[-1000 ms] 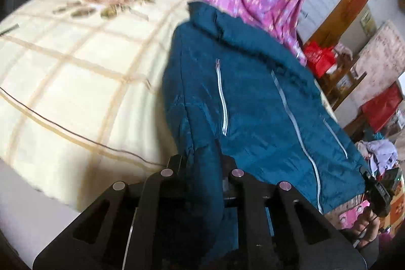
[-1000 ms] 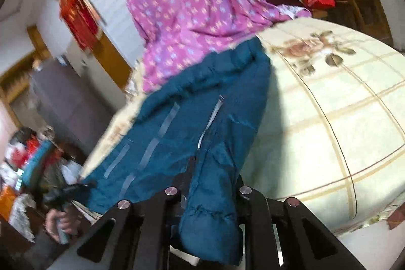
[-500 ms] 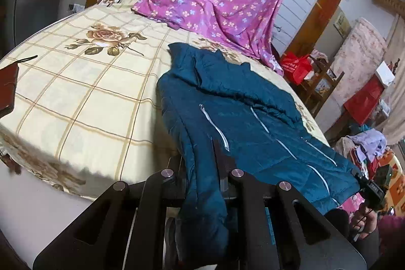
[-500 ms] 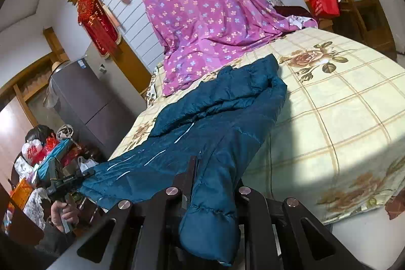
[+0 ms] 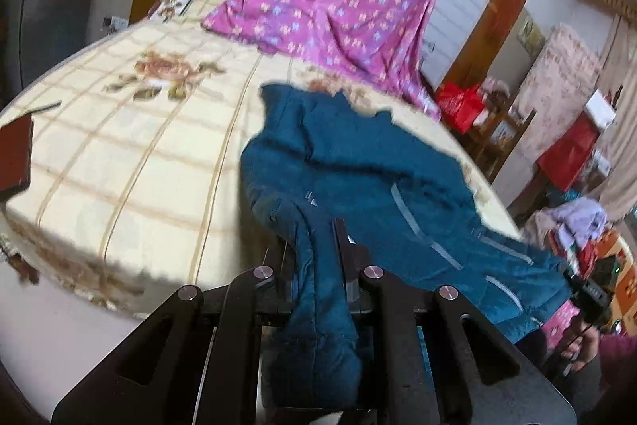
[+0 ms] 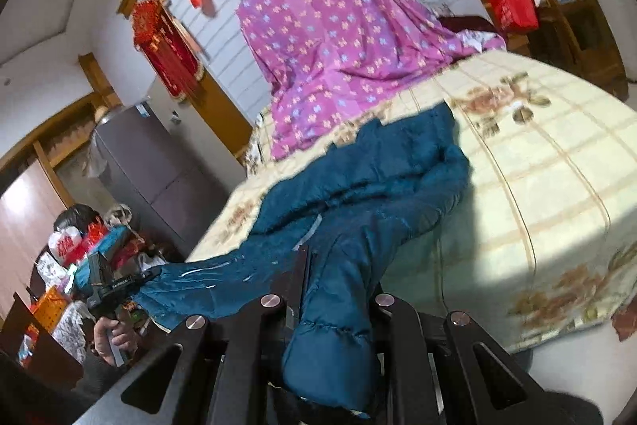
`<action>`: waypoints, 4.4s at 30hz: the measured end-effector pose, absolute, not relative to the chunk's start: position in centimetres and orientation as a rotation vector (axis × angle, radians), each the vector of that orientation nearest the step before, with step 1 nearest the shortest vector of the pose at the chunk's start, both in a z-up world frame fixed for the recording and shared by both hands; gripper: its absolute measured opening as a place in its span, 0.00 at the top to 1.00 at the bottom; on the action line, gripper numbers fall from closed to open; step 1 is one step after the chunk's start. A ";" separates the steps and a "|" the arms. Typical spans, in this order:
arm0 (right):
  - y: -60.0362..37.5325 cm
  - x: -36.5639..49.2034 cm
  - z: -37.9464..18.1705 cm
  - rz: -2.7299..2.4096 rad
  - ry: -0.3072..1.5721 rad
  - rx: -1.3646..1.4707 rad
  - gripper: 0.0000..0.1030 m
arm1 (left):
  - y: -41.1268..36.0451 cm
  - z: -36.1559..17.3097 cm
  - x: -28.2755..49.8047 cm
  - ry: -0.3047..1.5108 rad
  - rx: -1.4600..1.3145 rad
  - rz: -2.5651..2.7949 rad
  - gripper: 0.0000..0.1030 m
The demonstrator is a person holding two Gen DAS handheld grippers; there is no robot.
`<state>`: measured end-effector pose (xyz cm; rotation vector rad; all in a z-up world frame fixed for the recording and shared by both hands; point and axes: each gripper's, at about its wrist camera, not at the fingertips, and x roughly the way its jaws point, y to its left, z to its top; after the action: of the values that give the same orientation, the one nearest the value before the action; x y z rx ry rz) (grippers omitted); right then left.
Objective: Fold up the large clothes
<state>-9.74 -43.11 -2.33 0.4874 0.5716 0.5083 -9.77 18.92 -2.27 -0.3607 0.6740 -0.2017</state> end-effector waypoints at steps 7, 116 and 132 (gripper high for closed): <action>-42.9 -11.2 -4.6 0.491 0.624 0.491 0.87 | 18.8 -5.5 -11.5 0.714 -0.361 -0.186 0.88; -34.6 39.7 -11.4 0.158 0.936 0.185 0.09 | 8.4 -10.8 38.7 0.915 -0.060 0.213 0.13; -30.9 23.9 -8.8 0.290 0.843 0.101 0.10 | 11.3 -8.9 23.8 0.961 -0.048 0.018 0.14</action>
<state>23.95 -30.92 -8.79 0.1008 0.8430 0.2897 23.76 11.27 -8.86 -0.0482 0.9608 0.0177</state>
